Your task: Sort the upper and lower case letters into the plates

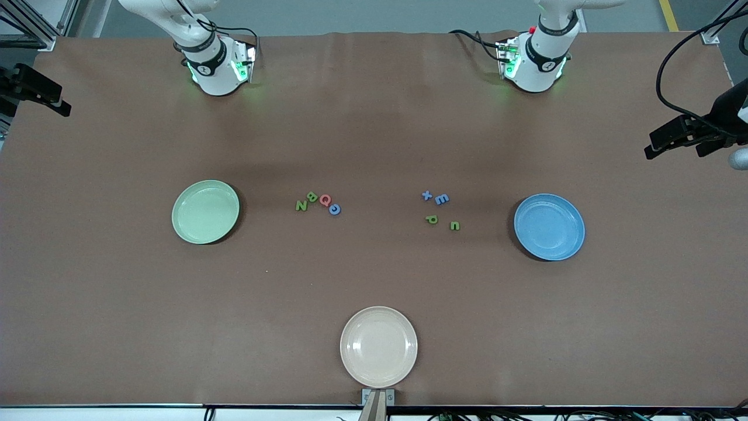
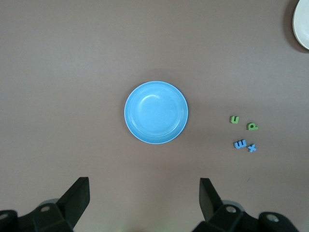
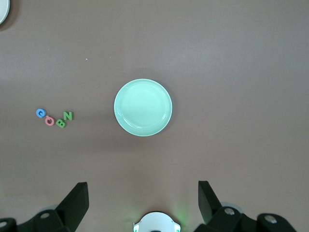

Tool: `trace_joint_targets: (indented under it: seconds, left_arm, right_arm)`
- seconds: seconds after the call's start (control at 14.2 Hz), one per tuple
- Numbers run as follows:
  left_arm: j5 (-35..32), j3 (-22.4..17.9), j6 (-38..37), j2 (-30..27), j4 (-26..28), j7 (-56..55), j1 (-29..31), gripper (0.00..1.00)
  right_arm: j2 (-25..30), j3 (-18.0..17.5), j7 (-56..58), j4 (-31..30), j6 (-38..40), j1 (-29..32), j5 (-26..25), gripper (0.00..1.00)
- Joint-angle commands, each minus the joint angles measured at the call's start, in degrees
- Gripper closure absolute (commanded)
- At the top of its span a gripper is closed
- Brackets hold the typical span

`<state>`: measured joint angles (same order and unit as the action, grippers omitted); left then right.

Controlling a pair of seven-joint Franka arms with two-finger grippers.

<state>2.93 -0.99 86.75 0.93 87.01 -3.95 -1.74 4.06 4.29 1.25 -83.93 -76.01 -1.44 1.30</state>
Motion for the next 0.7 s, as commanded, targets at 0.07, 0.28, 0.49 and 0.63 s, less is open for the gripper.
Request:
trace_joint_targets:
  seconds: [0.07, 0.28, 0.49, 0.63]
  left_arm:
    - [-1.09, 0.37, -1.05, -0.93, -0.79, 0.52, 0.15, 0.00]
    - [-0.91, 0.37, -0.97, -0.93, -0.79, 0.26, 0.24, 0.00]
    - [1.01, 0.72, -1.23, 0.55, -0.62, -1.50, -0.46, 0.00]
    - [1.99, 2.38, -1.23, 1.88, 0.78, -3.59, -1.51, 0.00]
  right_arm:
    - [0.42, -0.16, -0.37, -0.45, -0.11, -0.06, -0.16, 0.00]
    - [0.42, -0.16, -0.37, -0.54, -0.10, 0.12, 0.19, 0.00]
    - [0.42, -0.08, -0.37, -0.36, -0.19, 0.21, 0.28, 0.00]
    - [0.42, -0.08, -0.89, -0.27, -0.10, 0.12, 0.45, 0.00]
